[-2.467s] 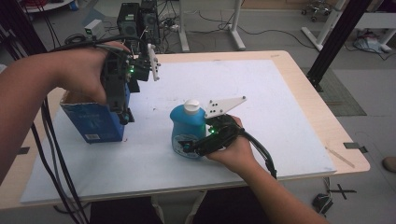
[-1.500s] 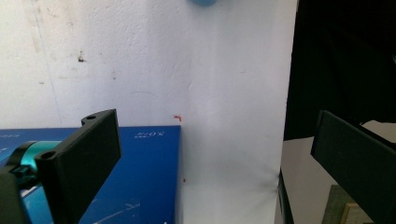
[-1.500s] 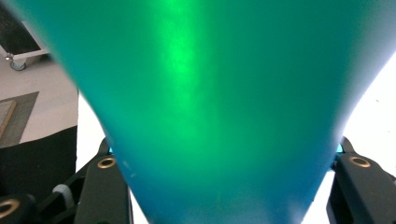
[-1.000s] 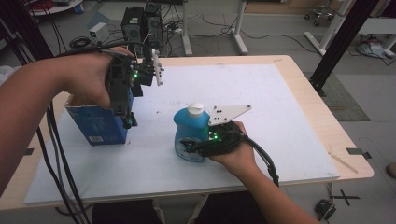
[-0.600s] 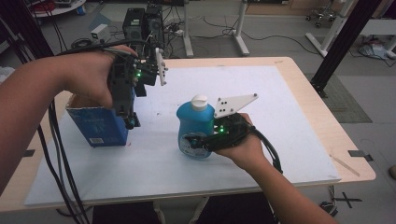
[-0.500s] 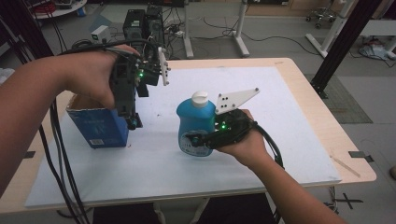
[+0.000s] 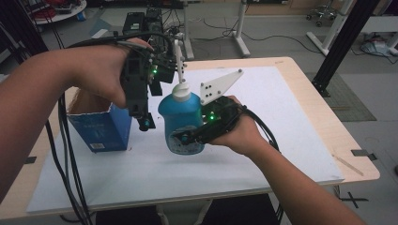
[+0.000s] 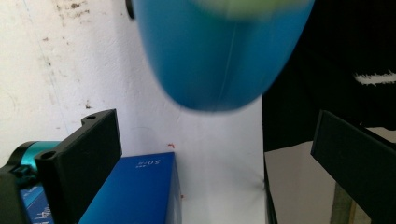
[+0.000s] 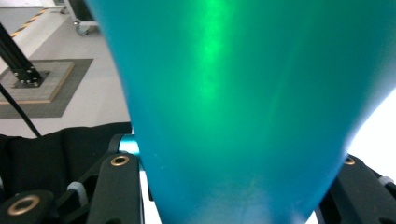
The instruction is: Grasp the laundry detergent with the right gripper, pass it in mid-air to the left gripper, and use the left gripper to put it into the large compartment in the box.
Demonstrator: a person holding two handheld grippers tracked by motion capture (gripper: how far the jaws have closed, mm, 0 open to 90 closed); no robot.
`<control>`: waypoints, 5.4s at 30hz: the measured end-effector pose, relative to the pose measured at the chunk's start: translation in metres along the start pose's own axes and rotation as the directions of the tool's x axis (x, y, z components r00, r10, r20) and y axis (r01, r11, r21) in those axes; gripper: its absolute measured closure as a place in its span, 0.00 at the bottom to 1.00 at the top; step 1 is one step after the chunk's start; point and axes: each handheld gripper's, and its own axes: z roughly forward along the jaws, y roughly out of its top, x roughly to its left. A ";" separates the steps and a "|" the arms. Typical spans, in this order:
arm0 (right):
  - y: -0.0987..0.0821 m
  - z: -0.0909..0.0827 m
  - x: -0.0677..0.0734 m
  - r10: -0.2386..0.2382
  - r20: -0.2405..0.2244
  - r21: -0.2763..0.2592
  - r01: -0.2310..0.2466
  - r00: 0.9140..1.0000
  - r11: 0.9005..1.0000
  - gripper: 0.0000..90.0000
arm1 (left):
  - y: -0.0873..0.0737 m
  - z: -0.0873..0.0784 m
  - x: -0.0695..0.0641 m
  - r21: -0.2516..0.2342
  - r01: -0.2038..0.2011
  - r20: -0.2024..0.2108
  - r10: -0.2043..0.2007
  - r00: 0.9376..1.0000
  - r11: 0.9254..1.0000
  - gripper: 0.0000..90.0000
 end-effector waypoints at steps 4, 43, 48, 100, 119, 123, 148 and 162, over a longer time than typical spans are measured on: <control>0.006 0.007 -0.002 0.001 -0.025 -0.008 -0.001 1.000 1.000 0.52 | 0.003 -0.001 0.000 -0.001 0.023 0.008 -0.023 1.000 1.000 0.02; 0.020 0.039 -0.010 0.035 -0.072 -0.032 -0.037 0.997 0.999 0.52 | 0.012 0.006 0.006 0.044 0.091 -0.060 -0.088 0.994 0.995 0.13; 0.020 0.039 -0.011 0.036 -0.071 -0.029 -0.038 0.997 0.999 0.52 | 0.012 0.006 0.006 0.040 0.084 -0.073 -0.081 0.994 0.996 0.16; 0.018 0.040 -0.011 0.031 -0.063 -0.030 -0.033 0.998 0.999 0.52 | 0.015 0.010 0.004 0.048 0.073 -0.082 -0.069 0.994 0.996 0.43; 0.003 0.020 -0.015 0.053 -0.011 0.010 -0.052 0.999 0.999 0.25 | 0.010 0.006 0.007 0.049 0.095 -0.082 -0.091 0.992 0.994 0.43; -0.001 0.008 -0.017 0.054 0.041 0.060 -0.057 0.998 0.997 0.14 | 0.006 0.001 0.009 0.049 0.115 -0.080 -0.111 0.991 0.992 0.43; 0.002 -0.083 -0.032 -0.037 0.136 0.423 -0.024 0.990 0.906 0.01 | -0.051 -0.098 0.024 -0.024 0.574 -0.095 -0.573 0.814 0.819 0.43; 0.018 -0.104 -0.037 -0.080 0.123 0.513 0.005 0.989 0.859 0.01 | -0.114 -0.132 0.040 -0.123 0.912 -0.125 -0.918 0.377 0.391 0.43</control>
